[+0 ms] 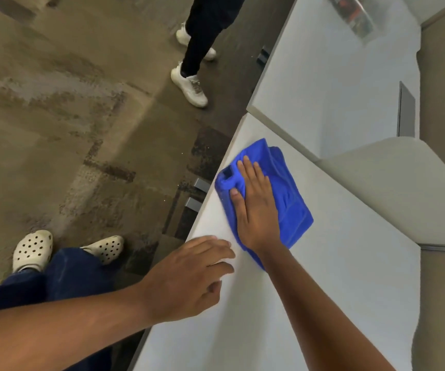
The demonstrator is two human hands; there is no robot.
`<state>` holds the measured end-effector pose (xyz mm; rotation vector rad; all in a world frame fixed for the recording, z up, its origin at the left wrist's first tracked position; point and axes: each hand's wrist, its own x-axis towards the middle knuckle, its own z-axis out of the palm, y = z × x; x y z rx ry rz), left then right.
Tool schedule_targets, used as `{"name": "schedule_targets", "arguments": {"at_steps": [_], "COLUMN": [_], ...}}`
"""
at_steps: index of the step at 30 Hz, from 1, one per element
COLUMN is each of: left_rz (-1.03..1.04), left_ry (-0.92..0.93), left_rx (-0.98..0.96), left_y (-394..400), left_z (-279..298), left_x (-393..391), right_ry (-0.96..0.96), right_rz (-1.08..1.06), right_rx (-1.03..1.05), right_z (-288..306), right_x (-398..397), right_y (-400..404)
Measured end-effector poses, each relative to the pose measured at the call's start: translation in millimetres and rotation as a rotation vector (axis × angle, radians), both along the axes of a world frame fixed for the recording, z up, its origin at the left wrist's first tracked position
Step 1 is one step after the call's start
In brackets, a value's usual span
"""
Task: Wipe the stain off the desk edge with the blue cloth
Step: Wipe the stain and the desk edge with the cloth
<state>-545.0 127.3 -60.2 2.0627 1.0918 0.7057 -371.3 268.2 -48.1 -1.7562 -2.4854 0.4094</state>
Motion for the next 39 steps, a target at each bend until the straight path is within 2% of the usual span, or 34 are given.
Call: {"name": "schedule_targets", "arguments": {"at_steps": [7, 12, 16, 20, 23, 26, 28, 31, 36, 39], "left_rz": [0.009, 0.003, -0.012, -0.003, -0.001, -0.008, -0.008, -0.023, -0.085, -0.066], "left_ry": [-0.026, -0.043, -0.036, -0.048, -0.064, -0.071, -0.072, -0.068, -0.068, -0.095], "left_rx": [0.012, 0.064, 0.097, 0.078, 0.044, 0.025, 0.020, 0.037, 0.141, 0.071], "left_y": [2, 2, 4, 3, 5, 7, 6, 6, 4, 4], "left_z": [0, -4, -2, 1, 5, 9, 10, 12, 7, 3], "left_x": [1, 0, -2, -3, -4, -5, -6, -8, -6, -6], "right_ry": [-0.012, 0.091, 0.157, 0.098, 0.022, -0.058, -0.069, -0.057, 0.013, 0.001], "right_rz": [0.074, -0.058, -0.084, -0.219, -0.393, -0.495, -0.442, -0.235, 0.091, -0.004], "right_rx": [0.044, 0.096, 0.047, 0.072, 0.144, 0.115, 0.100, 0.109, -0.029, -0.045], "right_z": [7, 12, 17, 23, 16, 11, 7, 0, 10, 24], "right_x": [-11, -41, -18, 22, -3, -38, -55, -64, 11, 53], "right_y": [76, 131, 123, 109, 108, 95, 72, 16, -29, 4]}}
